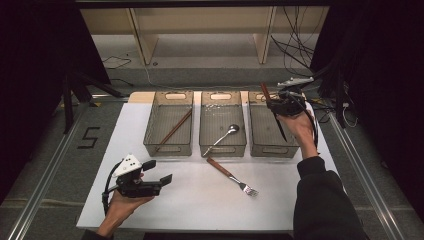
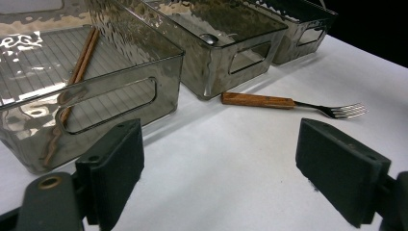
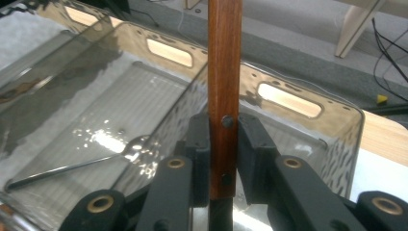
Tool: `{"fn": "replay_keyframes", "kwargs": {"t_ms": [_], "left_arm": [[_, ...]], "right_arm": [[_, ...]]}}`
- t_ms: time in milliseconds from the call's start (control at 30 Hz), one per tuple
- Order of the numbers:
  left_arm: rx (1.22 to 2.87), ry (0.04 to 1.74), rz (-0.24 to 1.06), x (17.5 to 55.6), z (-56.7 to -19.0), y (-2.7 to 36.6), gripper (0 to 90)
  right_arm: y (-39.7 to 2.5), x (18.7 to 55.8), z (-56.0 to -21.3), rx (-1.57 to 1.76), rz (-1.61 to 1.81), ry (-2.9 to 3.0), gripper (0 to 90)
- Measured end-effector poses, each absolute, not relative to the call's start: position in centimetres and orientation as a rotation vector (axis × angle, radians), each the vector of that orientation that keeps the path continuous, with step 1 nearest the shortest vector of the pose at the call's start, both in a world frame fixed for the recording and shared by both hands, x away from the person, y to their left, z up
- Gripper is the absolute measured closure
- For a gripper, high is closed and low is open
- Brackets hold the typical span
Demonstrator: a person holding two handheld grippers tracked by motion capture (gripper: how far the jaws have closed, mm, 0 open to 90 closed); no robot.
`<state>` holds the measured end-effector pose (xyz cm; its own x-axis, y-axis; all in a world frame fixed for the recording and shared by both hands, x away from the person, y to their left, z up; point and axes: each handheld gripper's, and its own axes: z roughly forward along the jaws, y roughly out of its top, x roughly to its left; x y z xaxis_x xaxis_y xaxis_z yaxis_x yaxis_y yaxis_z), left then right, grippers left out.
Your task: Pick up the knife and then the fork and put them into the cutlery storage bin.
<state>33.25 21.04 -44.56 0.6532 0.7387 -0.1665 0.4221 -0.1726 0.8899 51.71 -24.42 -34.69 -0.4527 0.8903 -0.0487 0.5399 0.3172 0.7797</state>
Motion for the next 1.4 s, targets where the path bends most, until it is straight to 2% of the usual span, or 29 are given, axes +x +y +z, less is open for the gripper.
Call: {"fn": "replay_keyframes", "kwargs": {"t_ms": [1233, 1400], "left_arm": [[1.816, 0.921, 0.367, 33.2, -44.6, 20.9, 16.6], [1.811, 0.922, 0.367, 33.2, -44.6, 20.8, 16.6]], "right_arm": [[-25.9, 52.0, -39.8, 1.379, 0.815, 2.1, 75.9], [-26.1, 52.1, -39.8, 1.428, 0.818, 2.08, 66.4]]}}
